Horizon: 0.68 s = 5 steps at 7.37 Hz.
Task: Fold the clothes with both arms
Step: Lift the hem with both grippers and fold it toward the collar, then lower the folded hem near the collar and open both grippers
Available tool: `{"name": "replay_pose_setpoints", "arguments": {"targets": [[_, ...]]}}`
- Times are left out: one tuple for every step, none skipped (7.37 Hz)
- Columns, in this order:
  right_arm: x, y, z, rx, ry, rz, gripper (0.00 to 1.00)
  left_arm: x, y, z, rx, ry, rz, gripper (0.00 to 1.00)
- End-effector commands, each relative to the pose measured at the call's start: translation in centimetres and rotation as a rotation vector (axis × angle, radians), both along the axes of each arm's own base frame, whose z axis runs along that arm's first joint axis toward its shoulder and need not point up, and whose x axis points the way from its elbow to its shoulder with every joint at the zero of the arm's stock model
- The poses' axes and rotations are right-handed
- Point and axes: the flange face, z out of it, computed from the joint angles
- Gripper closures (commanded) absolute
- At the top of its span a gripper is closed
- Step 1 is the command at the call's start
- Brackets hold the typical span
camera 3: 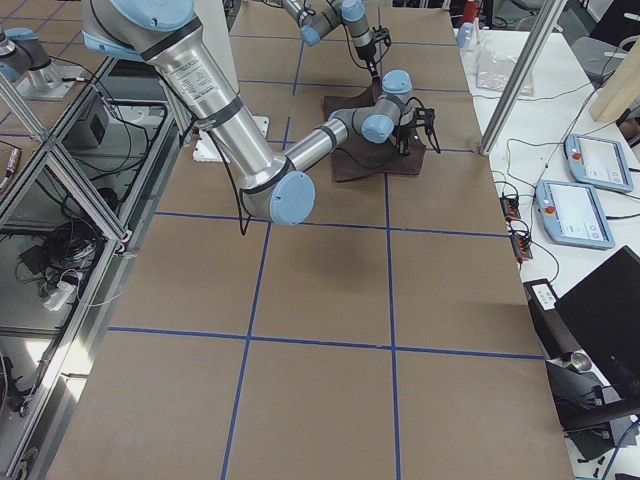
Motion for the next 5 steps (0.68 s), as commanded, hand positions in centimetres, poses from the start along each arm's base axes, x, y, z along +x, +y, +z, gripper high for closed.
{"name": "replay_pose_setpoints", "arguments": {"targets": [[-0.2,-1.9,0.9,-0.006,0.011,0.005,1.0,0.0,-1.6,2.3,0.007,-0.033,0.009,1.0],[-0.5,-2.2,0.3,-0.002,0.011,0.005,1.0,0.1,-1.7,1.9,0.012,-0.03,0.008,1.0],[-0.9,-2.8,-0.4,0.001,0.012,0.004,1.0,0.5,-2.1,0.7,0.022,-0.018,0.009,1.0],[-1.5,-3.5,-1.1,0.001,0.018,0.009,1.0,0.6,-2.9,-0.5,0.03,-0.007,0.0,1.0],[-1.8,-3.9,-1.1,0.0,0.024,0.007,1.0,0.4,-3.2,-0.7,0.033,-0.005,-0.005,1.0]]}}
